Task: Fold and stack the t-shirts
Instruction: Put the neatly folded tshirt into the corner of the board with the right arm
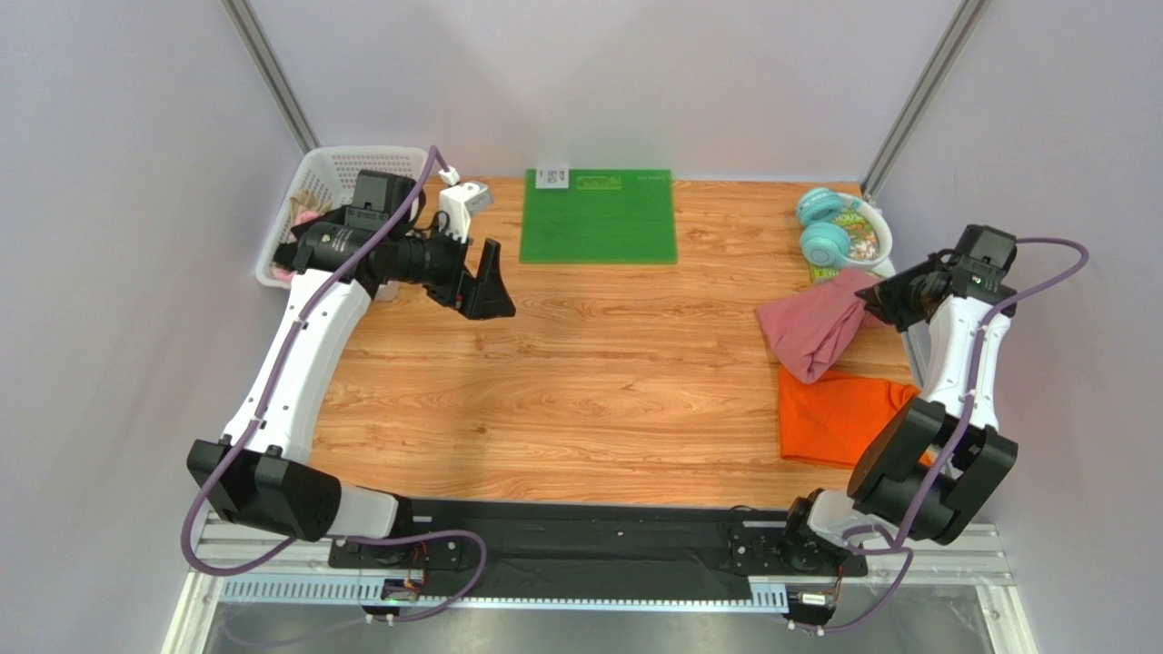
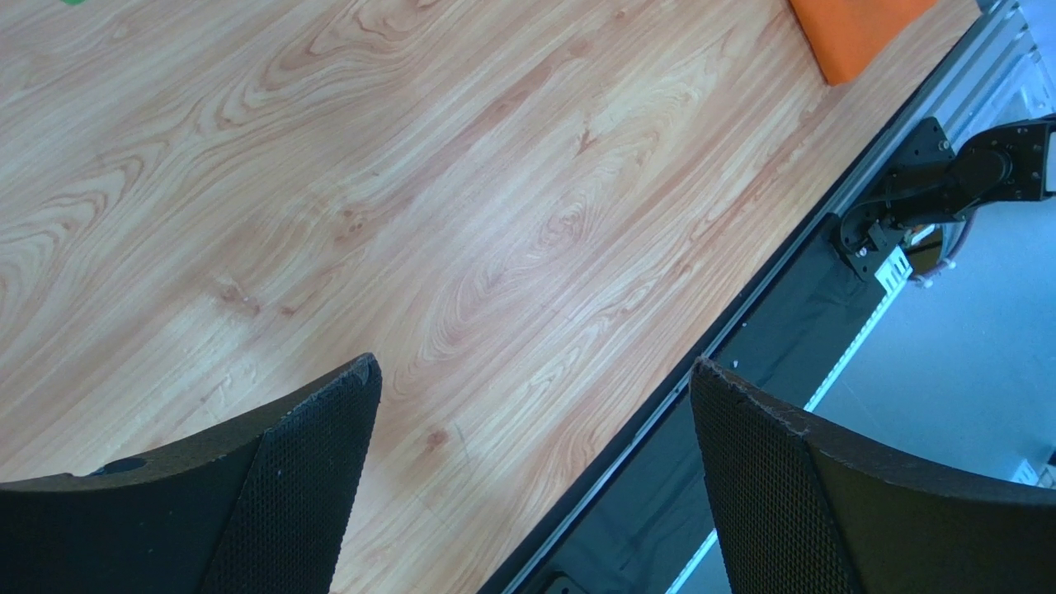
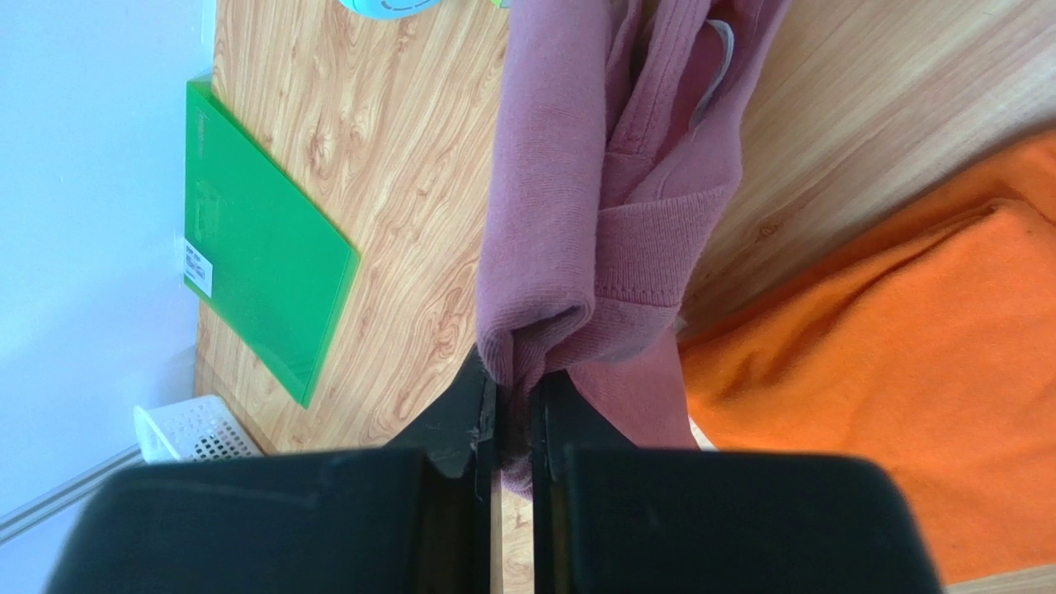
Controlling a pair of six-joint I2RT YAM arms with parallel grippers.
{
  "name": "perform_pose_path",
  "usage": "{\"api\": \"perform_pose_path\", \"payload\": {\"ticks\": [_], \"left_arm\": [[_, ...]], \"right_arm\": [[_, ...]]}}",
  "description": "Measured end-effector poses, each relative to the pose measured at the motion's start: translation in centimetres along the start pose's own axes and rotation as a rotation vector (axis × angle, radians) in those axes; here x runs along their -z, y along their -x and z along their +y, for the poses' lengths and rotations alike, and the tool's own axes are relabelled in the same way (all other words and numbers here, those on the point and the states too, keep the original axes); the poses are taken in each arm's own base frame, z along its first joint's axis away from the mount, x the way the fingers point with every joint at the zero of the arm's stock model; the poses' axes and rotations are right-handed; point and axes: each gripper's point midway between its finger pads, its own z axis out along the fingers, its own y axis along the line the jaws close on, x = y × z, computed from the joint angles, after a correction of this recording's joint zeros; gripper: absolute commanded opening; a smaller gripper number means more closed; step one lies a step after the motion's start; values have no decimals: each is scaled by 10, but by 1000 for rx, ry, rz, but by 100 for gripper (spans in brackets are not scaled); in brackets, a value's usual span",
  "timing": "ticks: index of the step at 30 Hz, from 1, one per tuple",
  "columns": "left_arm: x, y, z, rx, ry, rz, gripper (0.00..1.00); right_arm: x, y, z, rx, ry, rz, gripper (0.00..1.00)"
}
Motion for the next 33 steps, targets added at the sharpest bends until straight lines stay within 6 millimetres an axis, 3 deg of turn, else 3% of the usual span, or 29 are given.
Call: {"api": "perform_pose_path", "payload": {"ticks": [3, 9, 14, 20, 24, 26, 33], "left_arm": [[-2, -3, 0, 6, -7, 7, 100], [-5, -7, -1, 21, -22, 16, 100], [-3, -7, -3, 19, -25, 12, 100], [0, -6, -5, 12, -26, 2, 100], [2, -5, -8, 5, -25, -6, 100], [4, -4, -9, 1, -24, -11, 100], [5, -5, -10, 0, -26, -13, 100]], "right_arm": [[7, 3, 0, 2, -5, -25, 0], [39, 9, 11, 30, 33, -122, 0], [56, -2, 9, 40, 51, -148, 0], [55, -40, -26, 18, -19, -81, 0], [46, -68, -63, -1, -117, -19, 0], [51, -84, -82, -7, -167, -11, 0], [73, -95, -108, 0, -263, -75, 0]]}}
